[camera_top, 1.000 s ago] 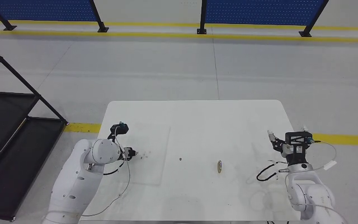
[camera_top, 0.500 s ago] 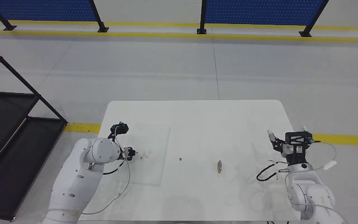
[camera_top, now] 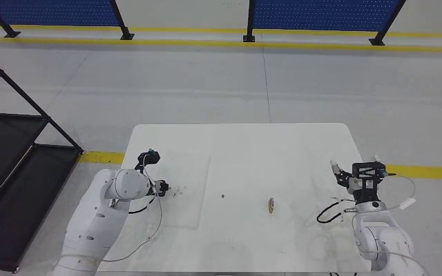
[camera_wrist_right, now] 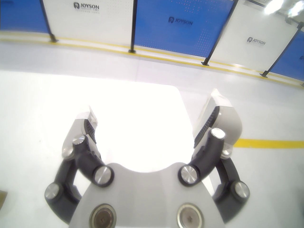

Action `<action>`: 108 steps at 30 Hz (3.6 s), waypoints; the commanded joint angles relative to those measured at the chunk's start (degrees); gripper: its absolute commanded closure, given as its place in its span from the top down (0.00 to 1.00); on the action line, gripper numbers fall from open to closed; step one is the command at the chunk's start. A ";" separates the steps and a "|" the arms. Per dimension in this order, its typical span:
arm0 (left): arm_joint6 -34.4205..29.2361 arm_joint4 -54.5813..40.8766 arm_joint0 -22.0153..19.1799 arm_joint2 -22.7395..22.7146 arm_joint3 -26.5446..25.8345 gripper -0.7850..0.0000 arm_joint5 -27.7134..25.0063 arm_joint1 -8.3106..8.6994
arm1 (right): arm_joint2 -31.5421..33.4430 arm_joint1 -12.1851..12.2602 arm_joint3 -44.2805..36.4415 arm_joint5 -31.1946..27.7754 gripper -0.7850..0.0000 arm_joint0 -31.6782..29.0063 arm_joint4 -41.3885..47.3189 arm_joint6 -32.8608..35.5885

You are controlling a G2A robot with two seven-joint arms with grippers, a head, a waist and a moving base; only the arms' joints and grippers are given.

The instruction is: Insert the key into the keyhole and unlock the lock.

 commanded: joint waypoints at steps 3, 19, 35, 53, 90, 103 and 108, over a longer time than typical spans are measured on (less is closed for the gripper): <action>0.09 -0.05 -0.21 0.30 0.24 0.11 0.26 0.09 | 0.00 0.00 0.00 0.00 1.00 0.00 0.00 0.00; -0.34 0.15 1.12 -0.33 -3.77 0.00 1.09 0.70 | 0.00 0.00 0.00 0.00 1.00 0.00 0.00 0.00; 3.92 -10.00 7.10 -4.43 -17.27 0.00 -2.59 1.07 | 0.00 0.00 0.00 0.00 1.00 0.00 0.00 0.00; -6.04 -56.45 1.14 -9.43 3.20 0.00 -11.02 1.07 | 0.00 0.00 0.00 0.00 1.00 0.00 0.00 0.00; -13.57 -79.89 1.63 -6.65 11.11 0.00 -23.06 3.93 | -2.00 0.25 -6.42 -6.10 1.00 1.24 -3.16 8.02; -13.57 -79.89 1.63 -6.65 11.11 0.00 -23.06 3.93 | -10.61 -0.07 -18.47 -9.90 1.00 7.56 -3.54 44.91; -13.57 -79.89 1.63 -6.65 11.11 0.00 -23.06 3.93 | -14.34 -0.47 -20.97 -8.06 1.00 9.76 0.00 59.91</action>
